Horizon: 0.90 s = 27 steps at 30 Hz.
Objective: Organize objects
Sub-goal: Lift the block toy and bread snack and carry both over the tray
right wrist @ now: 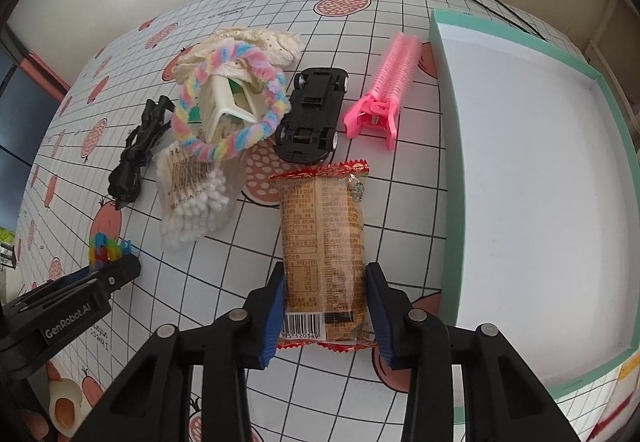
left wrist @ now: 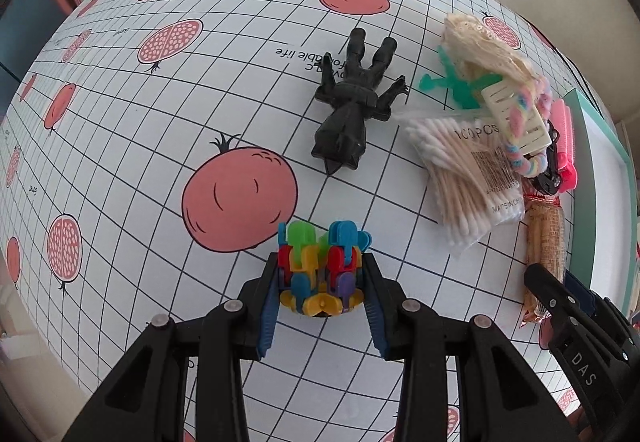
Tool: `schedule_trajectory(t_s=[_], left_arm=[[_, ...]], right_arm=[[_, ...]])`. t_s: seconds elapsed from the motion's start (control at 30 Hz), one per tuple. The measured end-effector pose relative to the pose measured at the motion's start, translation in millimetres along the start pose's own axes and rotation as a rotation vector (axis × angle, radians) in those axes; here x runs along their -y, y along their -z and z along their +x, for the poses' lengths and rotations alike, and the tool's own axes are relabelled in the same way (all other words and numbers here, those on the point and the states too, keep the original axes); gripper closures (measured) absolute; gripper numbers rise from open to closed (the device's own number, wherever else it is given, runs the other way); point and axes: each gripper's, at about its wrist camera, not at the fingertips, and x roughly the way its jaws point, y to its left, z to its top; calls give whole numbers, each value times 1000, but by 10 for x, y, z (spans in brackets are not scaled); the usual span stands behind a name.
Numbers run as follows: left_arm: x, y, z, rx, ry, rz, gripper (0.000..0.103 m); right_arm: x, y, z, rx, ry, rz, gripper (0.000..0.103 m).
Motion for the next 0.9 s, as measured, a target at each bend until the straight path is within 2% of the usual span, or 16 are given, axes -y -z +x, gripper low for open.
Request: schedule_trajectory(t_s=[0.2,0.5,0.57,0.6,0.77,0.9], left_arm=[[-30,-32,-17,14,9,-16,64],[-38,-115,-188,96,41,-41,64],[-288,80,-501,112,42,-38,64],[-306,167,-510,116,44,-38,64],[-193,-37,-452,128,56,-47,64],[-108,-102,-519,170,57,-39,64]], right_arm=[[45,-26,-72,26,-17,7,63],[-17,-9,-340,98,-56,-19,63],[-17,-3,-350,103,-54,-21,63],[1,1,-367,105,-55,-21,63],[96,3,-472,135,-59,-6,63],[288,-4,-543,167,-53,38,63]])
